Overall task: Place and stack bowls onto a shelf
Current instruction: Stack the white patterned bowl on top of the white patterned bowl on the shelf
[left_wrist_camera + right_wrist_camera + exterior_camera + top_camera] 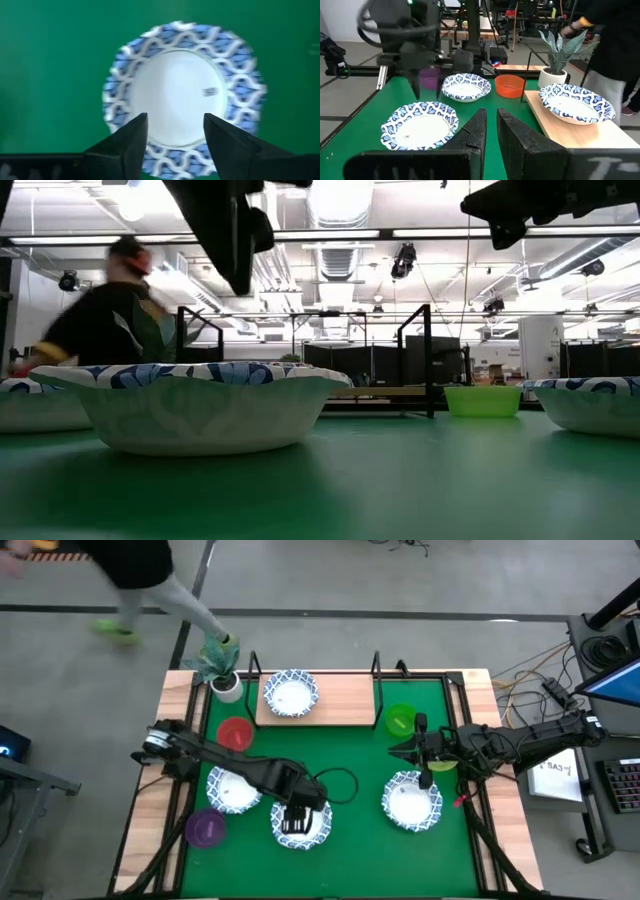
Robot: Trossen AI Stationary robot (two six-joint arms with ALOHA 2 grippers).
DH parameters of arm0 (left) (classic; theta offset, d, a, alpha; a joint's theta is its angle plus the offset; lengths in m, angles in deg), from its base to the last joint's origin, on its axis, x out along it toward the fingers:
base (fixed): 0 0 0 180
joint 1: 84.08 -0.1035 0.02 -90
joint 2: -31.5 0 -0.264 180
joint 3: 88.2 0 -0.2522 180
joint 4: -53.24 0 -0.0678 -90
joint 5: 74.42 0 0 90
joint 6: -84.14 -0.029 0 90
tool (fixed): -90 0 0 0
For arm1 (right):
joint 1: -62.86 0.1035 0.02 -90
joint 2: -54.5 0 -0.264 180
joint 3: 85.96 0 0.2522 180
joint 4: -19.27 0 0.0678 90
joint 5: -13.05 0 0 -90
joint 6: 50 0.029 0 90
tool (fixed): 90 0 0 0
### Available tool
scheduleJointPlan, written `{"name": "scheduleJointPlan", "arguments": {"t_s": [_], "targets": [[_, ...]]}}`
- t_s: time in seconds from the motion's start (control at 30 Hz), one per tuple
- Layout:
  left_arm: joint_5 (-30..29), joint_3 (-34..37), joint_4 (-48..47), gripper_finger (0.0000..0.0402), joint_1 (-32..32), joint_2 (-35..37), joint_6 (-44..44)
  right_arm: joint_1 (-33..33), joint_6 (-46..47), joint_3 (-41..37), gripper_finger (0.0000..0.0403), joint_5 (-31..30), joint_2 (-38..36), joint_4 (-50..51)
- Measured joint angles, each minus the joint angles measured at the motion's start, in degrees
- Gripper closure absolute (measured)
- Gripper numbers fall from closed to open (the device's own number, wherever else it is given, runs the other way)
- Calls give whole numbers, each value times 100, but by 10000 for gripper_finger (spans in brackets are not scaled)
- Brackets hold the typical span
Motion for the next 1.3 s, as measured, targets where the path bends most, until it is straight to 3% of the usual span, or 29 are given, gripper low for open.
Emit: {"name": "scheduleJointPlan", "arguments": {"t_s": [0.23,0.37,0.67,0.83,1.03,1.3], "targets": [[-497,720,160,199,-90,0,-270,0,31,0,369,0,0,-1],[-794,1233,685,209,-260,0,-313,0,33,0,369,0,-2,-1],[-791,1872,1225,243,-496,0,-274,0,42,0,369,0,0,1],[-783,2025,1350,286,-485,2,-274,0,9,0,369,0,0,3],[-745,2001,1341,384,-492,14,-164,0,7,0,369,-2,0,3],[-744,1494,1264,399,-526,310,-369,0,6,0,369,-2,-1,6]]}}
